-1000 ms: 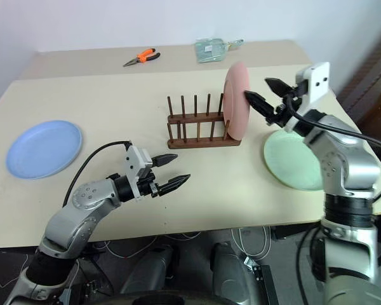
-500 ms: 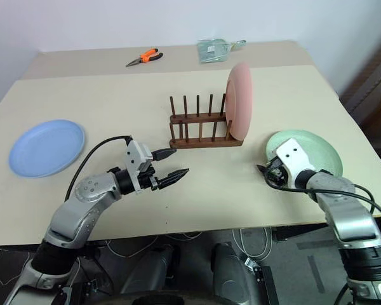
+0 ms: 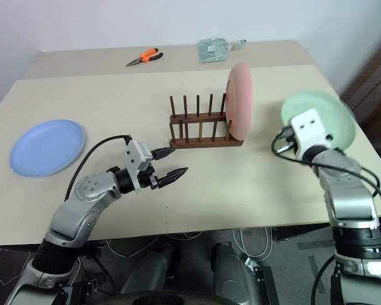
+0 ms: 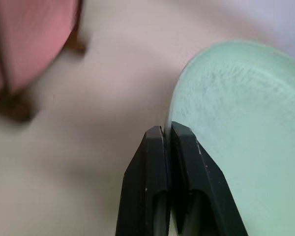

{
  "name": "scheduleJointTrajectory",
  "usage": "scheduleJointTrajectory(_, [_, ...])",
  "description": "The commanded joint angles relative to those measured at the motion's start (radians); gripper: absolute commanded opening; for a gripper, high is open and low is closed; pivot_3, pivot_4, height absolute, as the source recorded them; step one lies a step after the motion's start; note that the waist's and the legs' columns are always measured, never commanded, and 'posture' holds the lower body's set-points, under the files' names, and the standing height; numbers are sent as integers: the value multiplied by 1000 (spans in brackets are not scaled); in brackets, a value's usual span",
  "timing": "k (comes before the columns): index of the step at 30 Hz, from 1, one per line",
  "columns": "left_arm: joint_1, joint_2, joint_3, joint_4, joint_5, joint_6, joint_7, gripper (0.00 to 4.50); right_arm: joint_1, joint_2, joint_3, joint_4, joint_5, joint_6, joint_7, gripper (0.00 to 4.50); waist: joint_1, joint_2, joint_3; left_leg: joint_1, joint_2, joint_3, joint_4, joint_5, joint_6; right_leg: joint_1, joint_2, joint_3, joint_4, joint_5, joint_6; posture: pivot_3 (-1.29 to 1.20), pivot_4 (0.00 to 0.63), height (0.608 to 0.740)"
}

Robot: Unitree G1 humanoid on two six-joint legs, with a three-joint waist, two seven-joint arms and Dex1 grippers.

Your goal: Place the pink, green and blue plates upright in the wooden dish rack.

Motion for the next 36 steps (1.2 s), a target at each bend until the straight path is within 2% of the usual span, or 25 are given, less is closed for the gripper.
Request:
scheduleJointTrajectory(1, [-38,-16,46,27,27,-70,37,3492,-174,-1,-99,-82,60,-68,-25,55,-2,2,1,0,0,0,0,0,0,0,0,0,0,0,0,0,150,738])
scheduleJointTrajectory(3, [-55,-25,62,63,53,-114,66,3492,-269,27,-117,-128,138,-55,-14,55,-4,3,2,0,0,0,0,0,0,-1,0,0,0,0,0,0,150,738])
scheduleJointTrajectory(6, [-73,-32,101,114,78,-171,102,3492,-353,118,-129,-256,397,58,40,55,-7,3,2,0,1,-1,-1,0,0,-1,1,0,0,1,2,0,150,738])
scheduleJointTrajectory(8, [-70,-24,128,133,77,-193,108,3492,-383,189,-149,-329,622,145,34,55,-7,2,2,0,2,-3,-2,0,0,-1,1,-1,1,1,2,0,150,738])
scheduleJointTrajectory(12, [-45,1,160,147,72,-221,90,3492,-410,309,-138,-397,1012,232,-71,55,-5,3,2,-1,0,-3,-1,0,0,-1,-1,-1,1,1,1,0,150,738])
scheduleJointTrajectory(15, [-5,22,175,114,39,-196,54,3492,-421,423,-84,-378,1164,225,-204,55,-5,3,2,-1,0,-3,-1,0,0,-1,-1,-1,0,1,1,0,150,738])
scheduleJointTrajectory(18, [22,34,181,90,24,-183,39,3492,-424,495,-42,-306,1168,214,-306,55,-10,3,2,-1,0,-3,-1,0,0,-2,-2,-1,1,1,1,0,150,738])
scheduleJointTrajectory(22, [32,34,178,69,18,-166,36,3492,-392,498,-14,-208,1106,203,-281,55,-8,3,2,-1,0,-3,-1,0,0,-2,-1,-1,2,2,1,0,150,738])
scheduleJointTrajectory(28, [39,32,170,50,16,-147,33,3492,-373,526,-38,-84,1153,211,-325,55,-22,3,2,-1,0,-2,-2,0,0,-3,0,-1,2,2,1,0,150,738])
scheduleJointTrajectory(35, [46,33,168,30,8,-125,20,3492,-353,539,-46,-7,1136,216,-359,55,-27,4,2,0,0,-2,-2,0,0,-3,0,0,3,2,1,0,150,738])
scheduleJointTrajectory(36, [46,33,165,29,9,-122,20,3492,-354,537,-44,-2,1130,215,-353,324,-27,4,2,-1,0,-2,-2,0,0,-3,0,0,3,2,1,0,150,738])
